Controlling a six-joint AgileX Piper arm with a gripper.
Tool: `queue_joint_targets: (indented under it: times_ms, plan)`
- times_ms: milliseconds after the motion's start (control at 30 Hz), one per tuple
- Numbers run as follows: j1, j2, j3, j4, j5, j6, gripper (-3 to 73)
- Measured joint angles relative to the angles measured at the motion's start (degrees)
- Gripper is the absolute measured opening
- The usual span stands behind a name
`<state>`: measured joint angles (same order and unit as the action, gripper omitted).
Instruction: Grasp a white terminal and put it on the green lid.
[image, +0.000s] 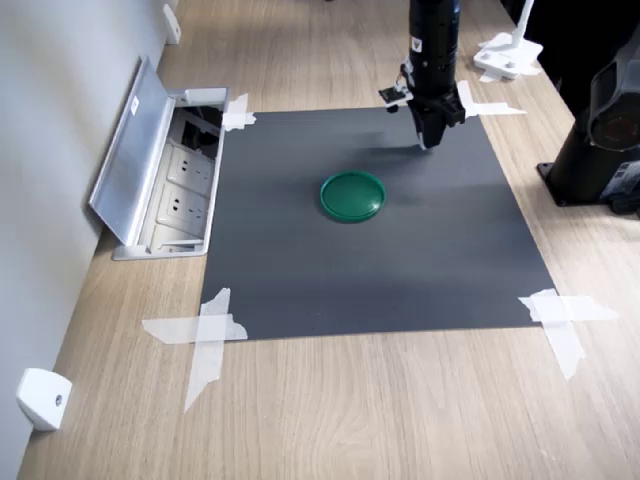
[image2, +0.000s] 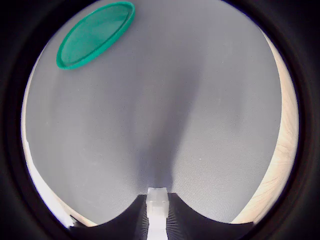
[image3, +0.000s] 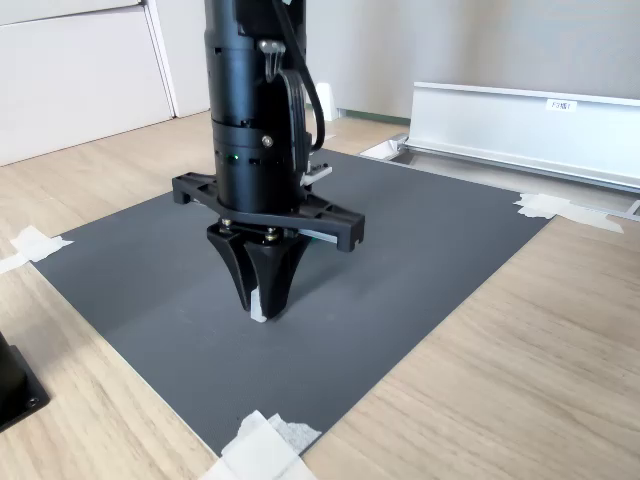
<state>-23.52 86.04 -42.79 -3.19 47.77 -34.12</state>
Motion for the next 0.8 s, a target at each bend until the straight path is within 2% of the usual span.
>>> queue_joint_targets:
  times_ms: [133, 267, 467, 667, 800]
  plan:
    - [0.9, -3.5, -0.3, 2.1, 0.1, -2.2, 9.1]
    - [6.8, -4.8, -2.6, 3.2, 1.6, -2.4, 9.1]
    - [14.7, -3.6, -9.6, 6.8, 0.8, -0.1, 9.1]
    - [20.5, 3.9, -16.0, 7.1, 1.2, 3.8, 9.1]
    - [21.6, 8.6, -17.5, 6.6, 1.3, 5.5, 9.1]
